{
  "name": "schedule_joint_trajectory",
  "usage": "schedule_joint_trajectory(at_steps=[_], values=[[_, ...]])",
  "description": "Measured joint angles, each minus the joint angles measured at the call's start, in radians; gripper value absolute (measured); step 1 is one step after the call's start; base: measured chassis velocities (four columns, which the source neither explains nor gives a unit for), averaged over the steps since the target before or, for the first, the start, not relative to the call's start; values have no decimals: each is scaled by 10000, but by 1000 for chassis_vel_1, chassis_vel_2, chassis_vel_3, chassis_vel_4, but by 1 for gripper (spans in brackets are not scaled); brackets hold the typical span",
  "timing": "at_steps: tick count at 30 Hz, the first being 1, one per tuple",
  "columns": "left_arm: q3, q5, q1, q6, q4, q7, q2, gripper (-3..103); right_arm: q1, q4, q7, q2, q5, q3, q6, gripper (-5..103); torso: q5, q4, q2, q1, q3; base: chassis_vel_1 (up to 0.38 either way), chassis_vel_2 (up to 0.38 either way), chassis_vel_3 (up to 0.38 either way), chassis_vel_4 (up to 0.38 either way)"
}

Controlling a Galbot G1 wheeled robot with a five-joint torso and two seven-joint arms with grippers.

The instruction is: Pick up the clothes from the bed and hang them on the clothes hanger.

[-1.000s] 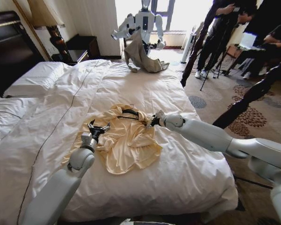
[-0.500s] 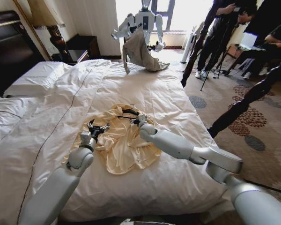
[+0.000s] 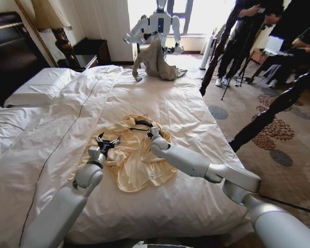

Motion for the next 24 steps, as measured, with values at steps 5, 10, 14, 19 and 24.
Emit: schedule_joint_trajectory(at_steps=[5, 10, 14, 19, 24], values=[[49, -20, -54, 3, 1, 2, -39, 100, -39, 12, 267, -74, 97, 96, -82, 16, 1, 2, 0, 0, 0, 0, 0, 0, 0], [81, -24, -81, 15, 0, 3, -63, 100, -27, -107, 257, 21, 463, 200, -135, 3, 1, 3, 0, 0, 0, 0, 0, 0, 0], [61, -50, -75, 25, -31, 3, -33, 100, 17, -172, 460, 55, 639, 266, -220, 0, 0, 3, 0, 0, 0, 0, 0, 0, 0], [37, -62, -50, 32, -54, 1, -9, 100, 68, -166, 488, 15, 814, 270, -257, 3, 0, 3, 0, 0, 0, 0, 0, 0, 0], [39, -80, -24, 68, -112, -15, -2, 100, 76, -215, 392, 42, 941, 318, -154, -2, 0, 3, 0, 0, 0, 0, 0, 0, 0]])
